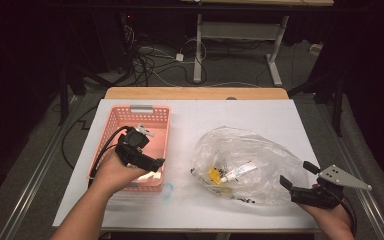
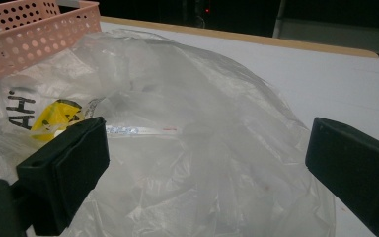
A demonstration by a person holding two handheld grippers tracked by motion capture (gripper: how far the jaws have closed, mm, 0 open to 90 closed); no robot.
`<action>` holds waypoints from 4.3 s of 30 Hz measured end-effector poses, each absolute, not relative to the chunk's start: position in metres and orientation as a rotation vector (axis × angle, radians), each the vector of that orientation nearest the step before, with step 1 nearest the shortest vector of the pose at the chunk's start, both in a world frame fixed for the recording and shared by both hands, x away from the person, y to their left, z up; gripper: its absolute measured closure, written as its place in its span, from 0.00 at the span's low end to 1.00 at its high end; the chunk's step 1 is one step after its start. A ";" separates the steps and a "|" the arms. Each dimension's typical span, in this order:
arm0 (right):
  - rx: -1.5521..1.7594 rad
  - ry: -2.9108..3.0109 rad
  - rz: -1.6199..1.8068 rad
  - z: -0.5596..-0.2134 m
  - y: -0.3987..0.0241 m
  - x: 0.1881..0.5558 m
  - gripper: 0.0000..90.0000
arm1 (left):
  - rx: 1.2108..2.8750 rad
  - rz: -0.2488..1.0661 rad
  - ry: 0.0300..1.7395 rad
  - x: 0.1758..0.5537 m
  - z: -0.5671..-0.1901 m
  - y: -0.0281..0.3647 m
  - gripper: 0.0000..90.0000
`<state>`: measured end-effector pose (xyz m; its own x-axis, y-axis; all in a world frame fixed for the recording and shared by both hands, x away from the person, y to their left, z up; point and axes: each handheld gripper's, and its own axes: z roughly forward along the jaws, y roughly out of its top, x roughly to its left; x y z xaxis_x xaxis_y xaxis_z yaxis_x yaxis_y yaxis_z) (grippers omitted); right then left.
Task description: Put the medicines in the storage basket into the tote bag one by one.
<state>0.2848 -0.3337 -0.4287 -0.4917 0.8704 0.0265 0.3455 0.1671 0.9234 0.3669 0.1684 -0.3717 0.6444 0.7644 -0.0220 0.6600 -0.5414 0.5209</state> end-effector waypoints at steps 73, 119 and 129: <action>1.137 1.930 1.307 -0.429 -0.333 0.286 0.04 | 2.491 0.265 1.263 0.375 -0.393 0.190 0.55; 1.138 1.934 1.306 -0.430 -0.333 0.286 0.04 | 2.532 0.244 1.091 0.384 -0.329 0.126 0.55; 1.137 1.934 1.309 -0.430 -0.334 0.286 0.04 | 2.549 0.228 1.001 0.383 -0.327 0.094 0.55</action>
